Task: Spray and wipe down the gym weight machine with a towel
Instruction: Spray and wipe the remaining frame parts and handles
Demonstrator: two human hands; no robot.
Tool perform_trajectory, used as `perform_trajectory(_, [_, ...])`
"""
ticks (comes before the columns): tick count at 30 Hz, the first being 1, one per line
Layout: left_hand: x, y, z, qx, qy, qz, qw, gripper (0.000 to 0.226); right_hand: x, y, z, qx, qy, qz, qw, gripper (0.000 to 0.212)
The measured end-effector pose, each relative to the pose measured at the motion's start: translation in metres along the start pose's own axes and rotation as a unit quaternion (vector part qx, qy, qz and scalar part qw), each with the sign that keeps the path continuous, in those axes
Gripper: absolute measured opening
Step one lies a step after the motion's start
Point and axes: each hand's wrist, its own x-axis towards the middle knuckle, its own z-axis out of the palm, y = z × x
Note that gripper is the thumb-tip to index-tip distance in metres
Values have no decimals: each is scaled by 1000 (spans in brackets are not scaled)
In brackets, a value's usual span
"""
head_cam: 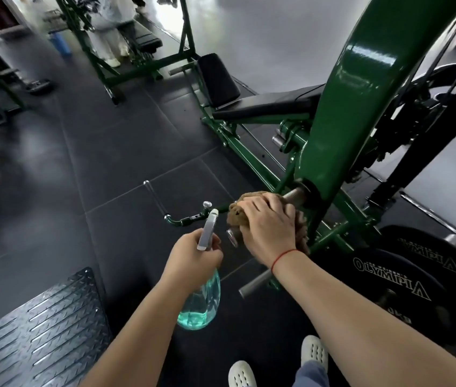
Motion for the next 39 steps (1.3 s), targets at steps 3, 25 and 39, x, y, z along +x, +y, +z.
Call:
perform_trajectory(3, [0, 4, -3, -16, 14, 4, 1000, 13, -9, -7, 5, 37, 35, -50, 997, 29])
perform_trajectory(25, [0, 0, -30, 18, -35, -36, 999, 23, 120, 17, -16, -180, -292, -1, 939, 39])
perform_trajectory(39, [4, 21, -21, 33, -38, 6, 999, 24, -17, 0, 42, 78, 171, -39, 981, 32])
